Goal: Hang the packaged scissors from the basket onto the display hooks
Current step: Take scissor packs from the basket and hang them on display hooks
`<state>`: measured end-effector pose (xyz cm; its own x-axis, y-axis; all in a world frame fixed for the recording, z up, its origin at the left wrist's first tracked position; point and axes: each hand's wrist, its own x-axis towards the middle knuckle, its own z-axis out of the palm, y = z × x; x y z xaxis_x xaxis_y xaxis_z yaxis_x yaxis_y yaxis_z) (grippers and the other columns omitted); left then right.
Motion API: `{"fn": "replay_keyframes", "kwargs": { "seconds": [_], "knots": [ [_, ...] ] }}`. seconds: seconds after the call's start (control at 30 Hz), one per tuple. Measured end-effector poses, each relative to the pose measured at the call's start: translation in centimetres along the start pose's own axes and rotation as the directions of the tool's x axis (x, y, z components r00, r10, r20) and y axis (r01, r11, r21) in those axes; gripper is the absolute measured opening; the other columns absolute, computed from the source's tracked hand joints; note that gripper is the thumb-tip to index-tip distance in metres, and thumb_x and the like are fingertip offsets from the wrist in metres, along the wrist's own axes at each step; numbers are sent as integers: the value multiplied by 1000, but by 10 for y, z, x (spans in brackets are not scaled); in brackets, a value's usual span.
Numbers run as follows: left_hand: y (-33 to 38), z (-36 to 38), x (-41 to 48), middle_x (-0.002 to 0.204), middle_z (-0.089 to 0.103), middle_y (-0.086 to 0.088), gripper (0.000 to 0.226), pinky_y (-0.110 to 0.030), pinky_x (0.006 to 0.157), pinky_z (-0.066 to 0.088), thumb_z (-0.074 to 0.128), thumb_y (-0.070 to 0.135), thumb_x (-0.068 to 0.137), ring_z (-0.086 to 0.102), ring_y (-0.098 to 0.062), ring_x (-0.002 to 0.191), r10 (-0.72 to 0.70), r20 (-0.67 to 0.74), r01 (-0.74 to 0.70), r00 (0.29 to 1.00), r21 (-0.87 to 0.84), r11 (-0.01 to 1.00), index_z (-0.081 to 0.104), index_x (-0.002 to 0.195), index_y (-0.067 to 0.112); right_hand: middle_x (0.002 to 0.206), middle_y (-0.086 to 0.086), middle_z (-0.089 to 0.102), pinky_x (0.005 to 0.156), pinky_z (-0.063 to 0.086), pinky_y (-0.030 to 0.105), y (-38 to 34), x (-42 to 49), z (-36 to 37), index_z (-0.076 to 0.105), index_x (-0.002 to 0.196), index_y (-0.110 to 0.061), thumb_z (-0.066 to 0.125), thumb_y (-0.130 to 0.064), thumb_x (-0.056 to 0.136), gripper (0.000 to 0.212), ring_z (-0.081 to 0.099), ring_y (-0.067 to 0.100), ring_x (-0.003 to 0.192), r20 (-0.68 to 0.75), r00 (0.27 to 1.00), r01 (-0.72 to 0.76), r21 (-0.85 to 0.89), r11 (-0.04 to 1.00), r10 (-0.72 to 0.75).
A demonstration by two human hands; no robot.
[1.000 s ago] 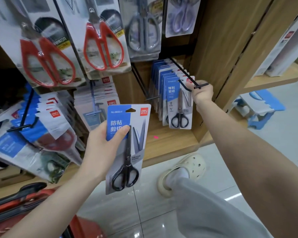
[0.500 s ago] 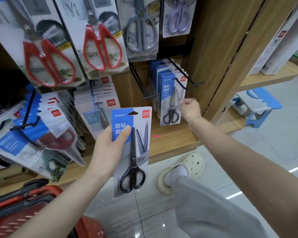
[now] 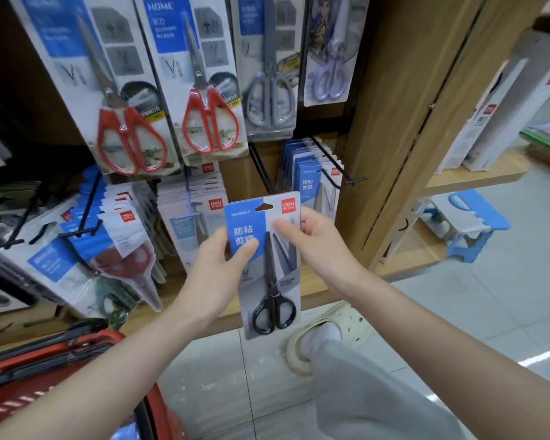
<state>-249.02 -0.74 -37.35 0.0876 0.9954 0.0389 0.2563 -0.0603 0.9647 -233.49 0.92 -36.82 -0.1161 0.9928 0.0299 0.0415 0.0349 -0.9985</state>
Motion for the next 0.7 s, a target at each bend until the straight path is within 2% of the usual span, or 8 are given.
{"fn": "replay_keyframes", "kwargs": {
  "seconds": [0.13,0.2,0.3,0.37,0.4,0.47,0.53,0.7],
  "knots": [
    [11,-3,11,100,60,9,20,-16,80,43,56,13,92,57,-10,94,103,91,-124,990,274,954,52,103,29,102,-3,70,69,53,15,0,-1,-32,58,103,-18,46,-19,99,13,68,5,90,-133,991,-4,-20,1000,1],
    [17,-4,21,111,54,10,27,-13,85,38,54,16,94,52,-4,103,143,147,-192,979,419,888,52,118,27,102,-1,69,68,52,16,7,1,-49,56,104,-18,45,-21,99,12,67,5,86,-194,980,-68,-73,995,53],
    [25,1,39,127,45,9,39,-20,95,34,52,23,95,44,-4,112,191,261,-314,946,604,733,45,134,23,93,-2,67,60,49,15,27,12,-73,53,107,-11,45,-21,99,16,65,1,75,-294,947,-185,-180,966,127],
    [27,8,51,138,41,6,45,-28,98,37,50,24,96,44,-7,105,187,321,-362,928,671,647,39,140,23,95,3,68,58,47,19,41,21,-87,51,108,-7,44,-24,99,20,64,4,74,-367,915,-254,-199,946,169],
    [26,11,57,143,37,6,48,-31,101,35,49,25,97,45,-9,108,171,340,-371,925,701,610,35,143,23,95,4,68,58,47,21,45,26,-93,50,106,-7,44,-25,99,20,64,5,74,-400,897,-282,-190,940,188],
    [21,14,69,152,29,4,53,-32,109,27,47,24,97,36,-14,131,147,369,-388,918,754,530,28,147,22,94,7,68,61,50,25,55,37,-102,48,101,-9,44,-25,98,17,65,9,74,-456,865,-315,-168,934,210],
    [14,16,77,155,23,2,57,-32,113,22,47,23,97,24,-14,141,151,384,-409,911,789,459,23,149,20,98,9,68,68,50,30,62,49,-106,49,102,-9,44,-24,98,16,66,15,80,-493,843,-333,-161,929,217],
    [3,16,82,157,19,1,60,-32,114,20,48,23,96,23,-15,142,192,391,-436,900,810,393,21,150,19,94,4,64,68,50,26,68,81,-107,48,100,-11,44,-25,99,14,64,16,85,-514,837,-314,-163,935,191]
  ]
}}
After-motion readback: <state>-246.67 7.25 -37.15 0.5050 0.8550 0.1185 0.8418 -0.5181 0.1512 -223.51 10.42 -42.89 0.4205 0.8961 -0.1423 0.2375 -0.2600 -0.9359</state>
